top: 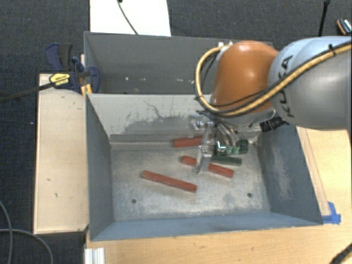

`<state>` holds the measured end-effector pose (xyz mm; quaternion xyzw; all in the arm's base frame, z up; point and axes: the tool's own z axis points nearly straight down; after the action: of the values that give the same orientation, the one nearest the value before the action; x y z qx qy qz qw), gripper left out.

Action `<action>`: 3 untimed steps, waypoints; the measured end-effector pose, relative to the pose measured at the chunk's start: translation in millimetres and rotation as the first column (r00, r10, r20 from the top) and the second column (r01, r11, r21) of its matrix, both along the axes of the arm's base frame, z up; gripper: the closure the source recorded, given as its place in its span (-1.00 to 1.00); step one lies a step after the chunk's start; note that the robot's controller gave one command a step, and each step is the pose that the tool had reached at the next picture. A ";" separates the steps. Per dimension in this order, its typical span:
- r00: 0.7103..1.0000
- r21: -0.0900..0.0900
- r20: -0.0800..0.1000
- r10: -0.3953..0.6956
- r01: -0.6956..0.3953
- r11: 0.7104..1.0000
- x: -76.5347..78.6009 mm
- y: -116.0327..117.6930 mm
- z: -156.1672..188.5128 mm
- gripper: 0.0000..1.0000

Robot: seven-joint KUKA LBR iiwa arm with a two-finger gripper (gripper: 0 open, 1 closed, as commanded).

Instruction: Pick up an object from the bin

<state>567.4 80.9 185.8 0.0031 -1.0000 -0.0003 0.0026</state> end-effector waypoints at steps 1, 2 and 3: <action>0.989 -0.001 0.000 -0.145 0.145 0.989 -3.9 -0.1 -118.1 -1.00; 0.976 0.005 0.009 -0.217 0.217 0.976 -6.3 82.0 -114.5 -1.00; 0.983 0.000 0.000 -0.183 0.183 0.983 -75.1 116.4 -116.1 -1.00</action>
Offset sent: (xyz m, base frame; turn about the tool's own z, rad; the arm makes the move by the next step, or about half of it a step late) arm -0.0026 0.0000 -0.1147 0.1451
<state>492.3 197.4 69.8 -0.0891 -0.9960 -0.0005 0.0027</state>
